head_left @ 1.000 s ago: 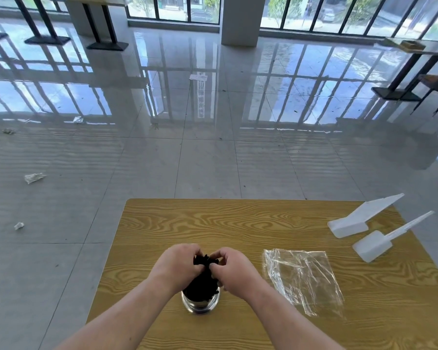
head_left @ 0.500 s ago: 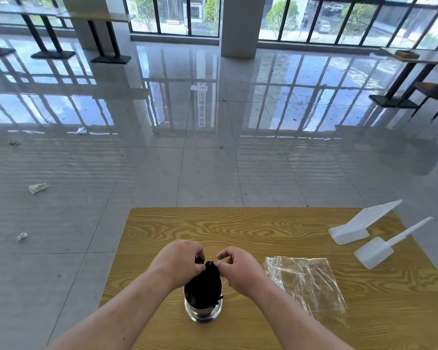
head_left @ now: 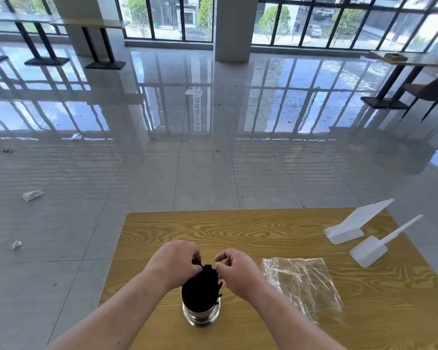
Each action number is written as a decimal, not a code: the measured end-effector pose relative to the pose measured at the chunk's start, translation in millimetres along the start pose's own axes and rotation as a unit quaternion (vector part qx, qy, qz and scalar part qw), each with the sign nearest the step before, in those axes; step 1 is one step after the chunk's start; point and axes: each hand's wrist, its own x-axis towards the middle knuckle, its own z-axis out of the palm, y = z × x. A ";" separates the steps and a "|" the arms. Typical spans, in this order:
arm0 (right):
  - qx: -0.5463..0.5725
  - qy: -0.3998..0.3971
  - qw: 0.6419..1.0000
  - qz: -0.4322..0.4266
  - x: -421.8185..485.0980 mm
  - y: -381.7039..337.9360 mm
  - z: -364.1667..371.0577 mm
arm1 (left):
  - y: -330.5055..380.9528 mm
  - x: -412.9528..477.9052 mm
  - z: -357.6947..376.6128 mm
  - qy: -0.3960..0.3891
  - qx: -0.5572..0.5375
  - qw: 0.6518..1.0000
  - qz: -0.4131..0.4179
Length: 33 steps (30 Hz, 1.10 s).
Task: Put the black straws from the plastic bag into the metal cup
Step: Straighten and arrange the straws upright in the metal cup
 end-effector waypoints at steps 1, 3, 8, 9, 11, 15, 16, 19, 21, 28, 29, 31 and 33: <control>-0.002 0.006 1.000 -0.003 -0.5 -0.8 -1.1 | 1.1 0.3 -5.1 0.000 -0.003 1.000 -0.001; -0.003 0.017 1.000 -0.013 -1.2 -3.5 -3.3 | 4.7 0.5 -17.7 0.000 -0.011 1.000 -0.004; 0.004 0.021 0.999 -0.031 -3.9 -11.6 -3.9 | 15.6 -1.0 -57.3 0.001 -0.043 0.999 -0.010; 0.008 0.020 0.999 -0.034 -4.8 -12.4 -3.2 | 16.9 -1.9 -64.6 0.004 -0.050 0.999 -0.012; 0.017 0.019 0.999 -0.035 -6.9 -13.6 -1.9 | 18.9 -4.1 -78.3 0.010 -0.063 0.998 -0.016; 0.035 0.016 0.999 -0.028 -8.6 -16.1 -2.5 | 20.8 -8.6 -105.8 0.026 -0.094 0.995 -0.007; 0.039 0.018 0.999 -0.025 -8.4 -17.2 -3.4 | 20.8 -9.9 -112.6 0.035 -0.098 0.995 -0.001; 0.056 0.027 0.998 -0.011 -8.2 -20.8 -7.4 | 17.1 -13.6 -130.5 0.080 -0.133 0.988 0.011; 0.077 0.026 0.997 -0.005 -8.2 -23.7 -10.4 | 13.2 -14.6 -137.7 0.130 -0.186 0.974 0.017; 0.199 -0.079 0.977 -0.011 -10.1 -43.5 -20.3 | 1.6 -12.8 -115.1 0.181 -0.540 0.822 -0.008; 0.234 -0.110 0.966 -0.012 -10.3 -48.1 -20.6 | 0.2 -13.0 -108.3 0.165 -0.581 0.797 -0.030; 0.334 -0.143 0.932 0.005 -10.3 -59.3 -22.7 | -2.5 -13.6 -94.2 0.126 -0.651 0.744 -0.078; 0.443 -0.137 0.885 0.032 -9.0 -70.7 -28.2 | -7.0 -13.3 -78.5 0.085 -0.701 0.699 -0.112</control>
